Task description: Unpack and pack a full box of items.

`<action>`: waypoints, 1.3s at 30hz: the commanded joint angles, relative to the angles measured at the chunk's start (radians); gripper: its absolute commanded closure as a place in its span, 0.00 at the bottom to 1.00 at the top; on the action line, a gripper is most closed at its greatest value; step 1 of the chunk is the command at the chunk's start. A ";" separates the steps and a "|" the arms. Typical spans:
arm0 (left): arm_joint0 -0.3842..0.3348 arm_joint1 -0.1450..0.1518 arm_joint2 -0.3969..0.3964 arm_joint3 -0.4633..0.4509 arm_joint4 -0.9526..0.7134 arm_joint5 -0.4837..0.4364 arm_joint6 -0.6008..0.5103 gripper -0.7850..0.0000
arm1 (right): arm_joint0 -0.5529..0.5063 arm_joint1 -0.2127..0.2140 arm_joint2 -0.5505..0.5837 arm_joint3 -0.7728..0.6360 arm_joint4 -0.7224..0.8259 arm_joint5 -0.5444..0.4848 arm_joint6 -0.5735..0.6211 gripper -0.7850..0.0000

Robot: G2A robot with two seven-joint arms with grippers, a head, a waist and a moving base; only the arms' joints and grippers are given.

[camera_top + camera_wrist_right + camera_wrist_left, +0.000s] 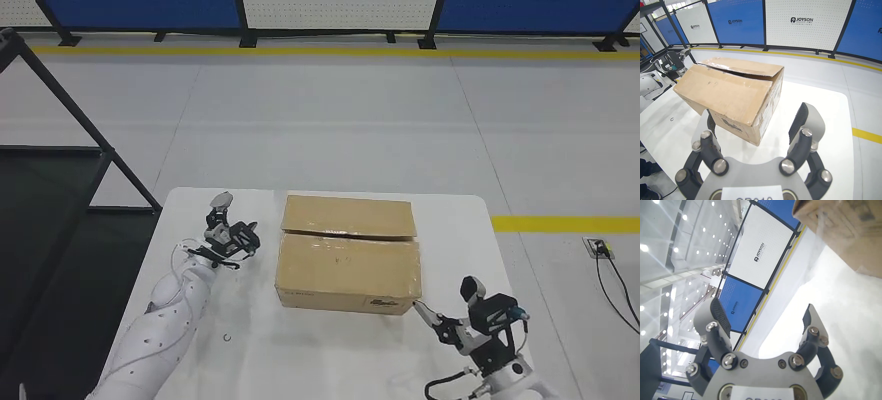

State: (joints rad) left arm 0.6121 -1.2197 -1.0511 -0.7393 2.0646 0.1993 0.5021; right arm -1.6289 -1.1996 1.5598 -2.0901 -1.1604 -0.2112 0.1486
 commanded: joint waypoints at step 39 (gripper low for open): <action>-0.136 -0.074 0.073 0.214 -0.106 -0.193 0.141 0.00 | -0.062 -0.007 -0.021 -0.042 -0.034 0.068 -0.010 0.00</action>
State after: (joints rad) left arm 0.4779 -1.2908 -0.9777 -0.5284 1.9703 0.0101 0.6392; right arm -1.6913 -1.2061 1.5396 -2.1319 -1.1940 -0.1446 0.1377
